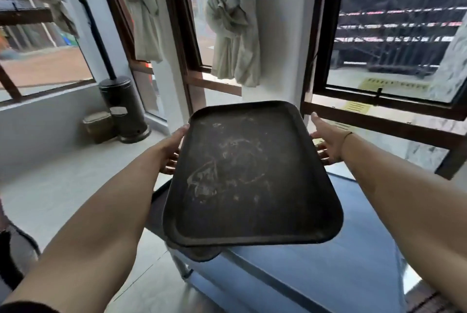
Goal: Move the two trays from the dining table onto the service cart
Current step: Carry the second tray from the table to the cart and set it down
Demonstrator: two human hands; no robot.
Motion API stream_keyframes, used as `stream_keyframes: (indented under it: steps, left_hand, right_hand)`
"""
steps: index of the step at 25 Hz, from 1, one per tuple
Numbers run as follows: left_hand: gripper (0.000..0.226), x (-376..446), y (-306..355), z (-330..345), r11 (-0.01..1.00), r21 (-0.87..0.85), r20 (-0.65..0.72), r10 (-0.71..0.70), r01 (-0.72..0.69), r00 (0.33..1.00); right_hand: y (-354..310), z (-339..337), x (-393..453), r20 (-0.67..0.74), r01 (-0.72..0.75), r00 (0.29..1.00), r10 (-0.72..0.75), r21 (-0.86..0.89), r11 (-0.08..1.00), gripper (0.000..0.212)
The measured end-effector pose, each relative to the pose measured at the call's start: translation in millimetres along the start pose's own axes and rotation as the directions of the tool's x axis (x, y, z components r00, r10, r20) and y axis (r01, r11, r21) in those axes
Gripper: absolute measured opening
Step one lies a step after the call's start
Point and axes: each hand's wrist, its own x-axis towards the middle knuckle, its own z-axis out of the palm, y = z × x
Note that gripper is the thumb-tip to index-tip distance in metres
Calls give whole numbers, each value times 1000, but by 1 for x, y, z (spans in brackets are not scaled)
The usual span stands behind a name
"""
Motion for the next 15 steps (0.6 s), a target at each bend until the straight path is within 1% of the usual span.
stream_keyframes:
  steps: [2,6,8,9,12,14,15]
  left_hand:
    - [105,6,17,33,1000,23,43,19,-20,999]
    - [80,12,39,93,992,69,116,96,-105,989]
    - [70,13,47,120,986,72,186,137,-153,973]
    - [71,14,50,130,985,73,219,137,-156,966]
    - [84,17,53,156,975,143,291,125,-172,948]
    - [84,23,50,169,978,144,354,93,-152,931]
    - [82,28,46,175,980,148,378,66,-130,924]
  right_hand:
    - [15,-31,-7,-53,-27,998,29,31,999,86]
    - [45,-78,-26,-147,-62,986,73,79,995,81]
    - [62,-95,-34,-207,-70,974,92,113,991,81]
    - [70,-101,-37,-232,-75,967,103,129,989,81]
    - [94,-113,-43,-290,-114,943,165,183,976,81]
    - [110,-115,-45,-315,-156,925,214,200,967,85]
    - [117,-115,-47,-327,-176,915,238,208,962,83]
